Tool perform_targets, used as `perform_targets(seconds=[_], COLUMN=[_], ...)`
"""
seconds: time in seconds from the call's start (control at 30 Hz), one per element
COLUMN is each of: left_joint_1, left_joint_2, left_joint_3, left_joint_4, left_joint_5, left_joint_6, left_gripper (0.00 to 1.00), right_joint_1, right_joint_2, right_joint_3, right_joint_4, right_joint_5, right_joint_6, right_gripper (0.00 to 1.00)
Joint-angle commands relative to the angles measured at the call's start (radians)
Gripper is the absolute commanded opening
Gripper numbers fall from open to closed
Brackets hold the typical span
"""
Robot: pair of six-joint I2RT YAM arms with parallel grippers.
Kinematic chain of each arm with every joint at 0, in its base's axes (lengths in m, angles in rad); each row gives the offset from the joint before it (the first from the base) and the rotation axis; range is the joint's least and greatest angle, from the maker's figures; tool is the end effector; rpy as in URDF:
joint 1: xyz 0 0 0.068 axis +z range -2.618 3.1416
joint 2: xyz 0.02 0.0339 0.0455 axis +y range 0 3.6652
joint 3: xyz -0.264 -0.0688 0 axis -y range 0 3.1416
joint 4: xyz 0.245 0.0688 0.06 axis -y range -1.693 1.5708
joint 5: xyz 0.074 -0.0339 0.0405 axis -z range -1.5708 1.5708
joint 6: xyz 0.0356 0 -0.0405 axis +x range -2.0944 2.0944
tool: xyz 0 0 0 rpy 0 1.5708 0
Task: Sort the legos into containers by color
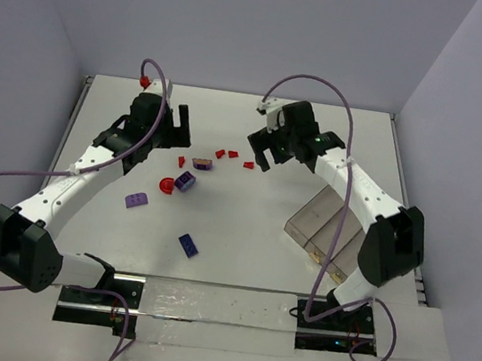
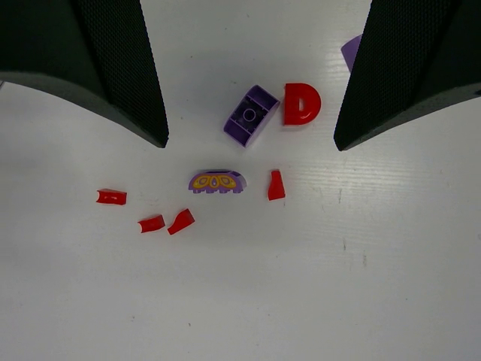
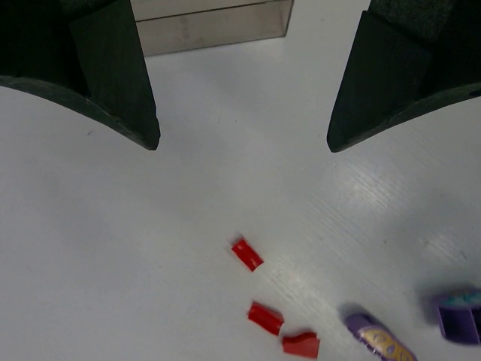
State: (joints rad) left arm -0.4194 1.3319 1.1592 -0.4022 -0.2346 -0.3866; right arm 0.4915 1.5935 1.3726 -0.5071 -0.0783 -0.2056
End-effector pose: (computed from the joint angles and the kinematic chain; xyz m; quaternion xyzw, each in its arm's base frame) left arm 0.2777 -0.1148 0.3279 -0.0416 0.8733 -0.0914 0.4767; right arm 0.3160 0.1723 0.3094 -0.3265 0.8515 0.0936 0.3995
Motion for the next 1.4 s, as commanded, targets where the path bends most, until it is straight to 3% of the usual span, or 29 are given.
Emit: perform_targets(seconds=[0.0, 0.2, 0.37, 0.47, 0.77, 0.97, 1.13, 1.37], left_joint_1=[-0.007, -0.008, -0.009, -0.01, -0.012, -0.013, -0.013, -0.013], left_joint_2=[-0.034, -0.063, -0.058, -0.059, -0.082, -0.076, -0.087, -0.1], left_joint_3=[0.043, 0.012, 0.005, 0.002, -0.01, -0.013, -0.013, -0.015], left_joint_4=[-0.015, -0.012, -0.026, -0.035, -0.059, -0.066, -0.072, -0.079], left_joint_5=[-0.03, -0.04, -0.054, -0.068, -0.109, -0.118, -0.126, -0.135], left_joint_6=[0.004, -0.003, 0.0, 0.0, 0.018, 0.025, 0.027, 0.029], left_gripper=[0.99, 0.99, 0.99, 0.99, 0.99, 0.99, 0.99, 0.99], right_joint_1=[0.009, 0.009, -0.004, -0.007, -0.007, -0.014, -0.012, -0.013], right_joint_2=[0.106, 0.237, 0.456, 0.578, 0.514, 0.616, 0.603, 0.608], right_joint_3=[0.116, 0.202, 0.486, 0.572, 0.372, 0.498, 0.424, 0.416], right_joint_4=[-0.116, -0.134, -0.267, -0.321, -0.009, -0.121, -0.045, -0.07], right_joint_5=[-0.164, -0.265, -0.223, -0.235, -0.133, -0.151, -0.11, -0.081], right_joint_6=[-0.23, -0.385, -0.31, -0.303, -0.251, -0.212, -0.219, -0.24], right_gripper=[1.0, 1.0, 1.0, 1.0, 1.0, 1.0, 0.99, 0.95])
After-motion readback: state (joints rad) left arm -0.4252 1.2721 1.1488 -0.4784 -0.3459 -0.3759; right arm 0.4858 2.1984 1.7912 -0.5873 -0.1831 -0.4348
